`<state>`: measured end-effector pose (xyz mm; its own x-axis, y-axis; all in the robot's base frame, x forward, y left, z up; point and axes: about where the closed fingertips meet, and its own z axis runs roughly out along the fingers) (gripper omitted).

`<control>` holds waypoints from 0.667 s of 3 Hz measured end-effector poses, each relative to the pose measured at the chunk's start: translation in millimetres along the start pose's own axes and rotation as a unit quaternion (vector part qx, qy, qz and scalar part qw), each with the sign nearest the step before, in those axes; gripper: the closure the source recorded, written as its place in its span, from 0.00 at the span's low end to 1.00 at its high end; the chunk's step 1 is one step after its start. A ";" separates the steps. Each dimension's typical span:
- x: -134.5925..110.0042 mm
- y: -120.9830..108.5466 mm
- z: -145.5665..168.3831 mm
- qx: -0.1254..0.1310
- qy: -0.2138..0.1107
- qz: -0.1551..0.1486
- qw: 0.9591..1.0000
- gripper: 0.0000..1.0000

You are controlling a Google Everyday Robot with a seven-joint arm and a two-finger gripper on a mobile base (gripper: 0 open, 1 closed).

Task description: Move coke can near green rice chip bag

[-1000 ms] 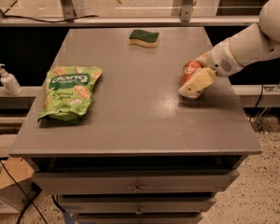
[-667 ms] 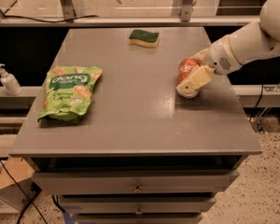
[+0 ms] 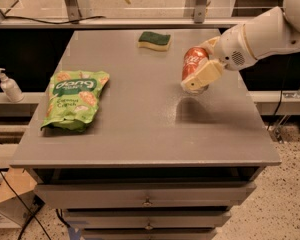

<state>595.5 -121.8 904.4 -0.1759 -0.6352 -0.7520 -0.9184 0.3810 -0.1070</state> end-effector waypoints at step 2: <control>-38.2 37.0 59.4 -0.068 -0.049 -0.017 0.996 1.00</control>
Offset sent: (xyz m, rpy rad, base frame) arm -0.0177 0.1485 -0.0180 0.2263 0.0550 0.2670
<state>589.3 -43.6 890.5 -0.1149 -0.5753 -0.8098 -0.9637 0.2624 -0.0497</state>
